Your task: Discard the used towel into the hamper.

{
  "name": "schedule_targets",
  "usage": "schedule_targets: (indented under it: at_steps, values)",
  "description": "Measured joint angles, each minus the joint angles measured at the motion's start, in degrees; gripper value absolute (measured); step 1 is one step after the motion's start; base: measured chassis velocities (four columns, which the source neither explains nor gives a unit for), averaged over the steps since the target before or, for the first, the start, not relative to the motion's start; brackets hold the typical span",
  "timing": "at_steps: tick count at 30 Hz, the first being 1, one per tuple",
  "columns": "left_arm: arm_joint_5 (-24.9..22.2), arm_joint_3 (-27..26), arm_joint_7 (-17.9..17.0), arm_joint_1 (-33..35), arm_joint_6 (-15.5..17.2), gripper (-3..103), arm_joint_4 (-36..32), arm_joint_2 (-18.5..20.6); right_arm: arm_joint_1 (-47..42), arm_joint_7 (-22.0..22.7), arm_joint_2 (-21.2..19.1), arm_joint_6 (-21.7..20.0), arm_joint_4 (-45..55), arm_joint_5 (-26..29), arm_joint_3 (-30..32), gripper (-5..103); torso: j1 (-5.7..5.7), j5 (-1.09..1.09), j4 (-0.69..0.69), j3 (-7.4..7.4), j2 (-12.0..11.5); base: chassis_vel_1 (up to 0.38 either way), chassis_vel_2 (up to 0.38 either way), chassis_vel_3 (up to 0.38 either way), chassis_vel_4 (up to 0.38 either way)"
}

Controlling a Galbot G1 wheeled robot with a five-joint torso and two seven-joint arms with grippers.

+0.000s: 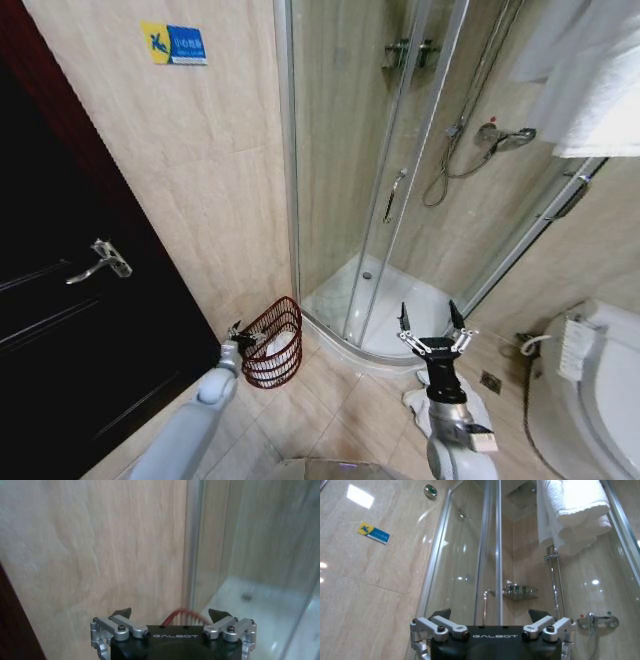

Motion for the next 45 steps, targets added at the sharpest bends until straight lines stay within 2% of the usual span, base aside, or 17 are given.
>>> schedule_targets:
  at_steps: [3,4,7,8,10,11,12,13,15,17,18,21,24,32,38,45]
  values:
    - [-2.86,-4.77,2.5,4.66,3.01,100,-7.38,-1.35,0.12,-0.44,-0.12,-0.9,0.49,-0.18,-0.42,100,0.0,0.01,0.01,0.0,0.0,0.0,0.0,0.0,0.0]
    - [-2.86,-4.77,2.5,4.66,3.01,100,-7.38,-1.35,0.12,-0.44,-0.12,-0.9,0.49,-0.18,-0.42,100,0.0,0.01,0.01,0.0,0.0,0.0,0.0,0.0,0.0]
    - [-2.04,-10.39,6.76,9.14,4.47,100,-14.1,-3.29,0.73,-0.48,-0.25,-1.72,0.96,-0.52,-0.49,100,0.0,0.01,0.01,0.0,0.0,0.0,0.0,0.0,0.0]
    - [-2.04,-10.39,6.76,9.14,4.47,100,-14.1,-3.29,0.73,-0.48,-0.25,-1.72,0.96,-0.52,-0.49,100,0.0,0.01,0.01,0.0,0.0,0.0,0.0,0.0,0.0]
    - [-1.82,-14.23,8.94,12.14,5.8,100,-19.14,-5.34,0.97,-0.41,-0.43,-2.0,1.1,-0.54,-0.48,100,0.0,0.03,0.01,0.0,0.0,0.0,0.0,0.0,0.0]
    - [-1.58,-14.67,9.1,12.52,5.82,100,-19.73,-5.67,1.01,-0.41,-0.48,-2.02,1.1,-0.54,-0.48,100,0.0,0.03,0.01,0.0,0.0,0.0,0.0,0.0,0.0]
    - [1.9,-16.96,9.48,14.62,4.63,100,-22.67,-7.93,1.15,-0.42,-0.75,-2.09,1.11,-0.5,-0.45,100,0.0,0.03,0.02,0.0,0.0,0.0,0.0,0.0,0.0]
    - [1.9,-16.96,9.48,14.62,4.63,100,-22.67,-7.93,1.15,-0.42,-0.75,-2.09,1.11,-0.5,-0.45,100,0.0,0.03,0.02,0.0,0.0,0.0,0.0,0.0,0.0]
    - [4.66,-18.58,9.43,16.52,2.91,100,-25.45,-10.61,1.45,-0.49,-1.07,-2.25,1.11,-0.44,-0.43,100,0.0,0.03,0.0,0.0,0.0,0.0,0.0,0.0,0.0]
    - [6.41,-19.55,9.13,18.91,2.82,100,-29.46,-13.97,1.97,-0.55,-1.15,-2.88,1.14,-0.4,-0.37,100,0.0,0.02,0.02,0.0,0.0,0.0,0.0,0.0,0.0]
    - [6.41,-19.55,9.13,18.91,2.82,100,-29.46,-13.97,1.97,-0.55,-1.15,-2.88,1.14,-0.4,-0.37,100,0.0,0.02,0.02,0.0,0.0,0.0,0.0,0.0,0.0]
    - [9.8,-19.67,8.81,21.77,0.75,100,-34.27,-17.86,2.67,-0.7,-1.32,-4.16,1.49,-0.49,-0.21,100,0.0,0.03,0.02,0.0,0.0,0.0,0.0,0.0,0.0]
    - [11.44,-19.88,8.9,22.66,0.2,100,-37.29,-19.39,2.82,-0.81,-1.7,-4.93,1.99,-0.41,-0.08,100,0.0,0.02,0.01,0.0,0.0,0.0,0.0,0.0,0.0]
    - [9.44,-17.65,9.64,26.12,1.65,100,-47.07,-22.27,3.14,-0.54,-1.77,-5.78,2.55,-0.3,0.33,100,0.01,0.03,0.01,0.0,0.0,0.0,0.0,0.0,0.0]
    - [11.35,-14.81,9.66,27.34,1.94,100,-49.85,-24.04,3.52,-0.42,-2.15,-5.72,2.22,-0.3,0.23,100,0.01,0.02,0.01,0.0,0.0,0.0,0.0,0.0,0.0]
    - [12.25,-13.62,9.55,28.48,1.51,100,-49.95,-24.36,3.65,-0.29,-2.63,-5.95,2.33,-0.31,0.2,100,0.0,0.02,0.01,0.0,0.0,0.0,0.0,0.0,0.0]
